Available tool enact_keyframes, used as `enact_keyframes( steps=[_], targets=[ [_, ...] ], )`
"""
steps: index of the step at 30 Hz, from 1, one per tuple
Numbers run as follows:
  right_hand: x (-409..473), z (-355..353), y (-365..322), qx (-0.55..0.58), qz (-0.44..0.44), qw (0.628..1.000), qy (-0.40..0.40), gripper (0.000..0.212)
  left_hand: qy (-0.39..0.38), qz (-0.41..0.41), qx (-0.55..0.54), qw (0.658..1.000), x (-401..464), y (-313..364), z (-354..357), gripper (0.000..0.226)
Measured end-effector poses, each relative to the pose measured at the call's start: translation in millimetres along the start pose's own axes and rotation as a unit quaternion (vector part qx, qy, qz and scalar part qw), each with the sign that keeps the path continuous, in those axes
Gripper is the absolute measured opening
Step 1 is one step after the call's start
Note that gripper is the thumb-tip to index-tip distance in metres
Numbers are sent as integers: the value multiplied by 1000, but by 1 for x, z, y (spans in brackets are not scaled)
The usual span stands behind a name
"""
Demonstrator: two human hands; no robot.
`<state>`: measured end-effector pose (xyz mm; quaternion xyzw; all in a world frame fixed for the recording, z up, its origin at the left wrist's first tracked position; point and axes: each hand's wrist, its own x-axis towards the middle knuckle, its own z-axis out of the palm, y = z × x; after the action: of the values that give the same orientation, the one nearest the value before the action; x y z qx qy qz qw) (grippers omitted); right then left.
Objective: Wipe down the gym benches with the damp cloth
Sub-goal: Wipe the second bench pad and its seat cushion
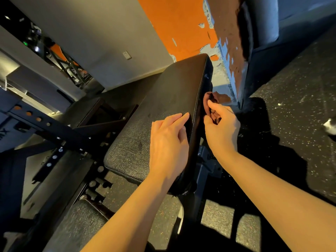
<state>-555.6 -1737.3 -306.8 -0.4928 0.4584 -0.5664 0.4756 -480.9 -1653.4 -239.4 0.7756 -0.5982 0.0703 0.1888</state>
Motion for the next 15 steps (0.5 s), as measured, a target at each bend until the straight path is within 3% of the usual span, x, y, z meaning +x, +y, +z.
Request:
enact_keyframes(
  steps=[6,9,15],
  targets=[
    [-3,-4,-2,-9,-108,994,17,36,4,-1,-5,1000,1,-2,2,37],
    [21,5,-1,-31,-55,998,1,36,2,2,4,1000,0,0,1,38],
    [27,5,0,33,51,996,-70,46,7,2,4,1000,2,-3,2,37]
  ],
)
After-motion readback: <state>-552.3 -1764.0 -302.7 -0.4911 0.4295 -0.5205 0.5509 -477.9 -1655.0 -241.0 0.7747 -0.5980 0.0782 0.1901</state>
